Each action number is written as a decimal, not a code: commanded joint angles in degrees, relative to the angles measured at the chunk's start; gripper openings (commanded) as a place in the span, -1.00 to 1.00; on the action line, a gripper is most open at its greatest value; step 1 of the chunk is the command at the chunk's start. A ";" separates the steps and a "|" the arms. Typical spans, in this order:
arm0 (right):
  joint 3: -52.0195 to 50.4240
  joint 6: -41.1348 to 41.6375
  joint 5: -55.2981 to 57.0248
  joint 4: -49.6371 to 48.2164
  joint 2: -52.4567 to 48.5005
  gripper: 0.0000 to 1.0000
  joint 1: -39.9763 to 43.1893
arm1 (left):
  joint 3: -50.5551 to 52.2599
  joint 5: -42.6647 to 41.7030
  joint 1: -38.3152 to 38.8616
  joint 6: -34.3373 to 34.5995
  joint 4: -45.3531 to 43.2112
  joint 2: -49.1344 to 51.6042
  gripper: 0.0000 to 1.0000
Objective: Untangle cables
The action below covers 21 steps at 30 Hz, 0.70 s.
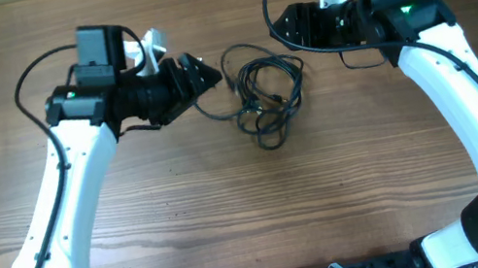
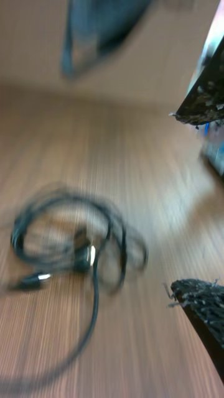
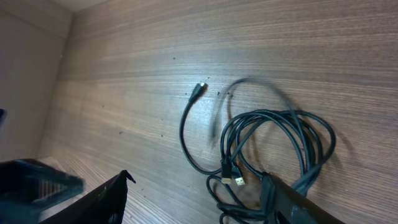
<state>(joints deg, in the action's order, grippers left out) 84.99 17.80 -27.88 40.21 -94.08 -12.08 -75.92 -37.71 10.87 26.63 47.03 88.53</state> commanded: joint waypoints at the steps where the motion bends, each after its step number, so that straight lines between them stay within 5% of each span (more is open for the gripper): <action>1: 0.70 0.39 1.29 0.17 0.52 0.43 0.13 | -0.07 12.81 1.20 -9.88 1.42 3.02 0.63; 11: 0.70 0.28 1.55 1.42 0.52 0.45 0.13 | -0.07 13.11 2.73 -10.29 -3.61 14.49 0.34; 21: 0.70 0.31 4.79 3.65 0.52 0.51 0.13 | -0.07 12.74 12.94 -29.03 -8.72 21.24 0.16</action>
<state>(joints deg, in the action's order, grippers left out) 85.01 17.91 -24.56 43.68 -94.08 -12.08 -75.92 -25.32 21.74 6.02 38.48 107.00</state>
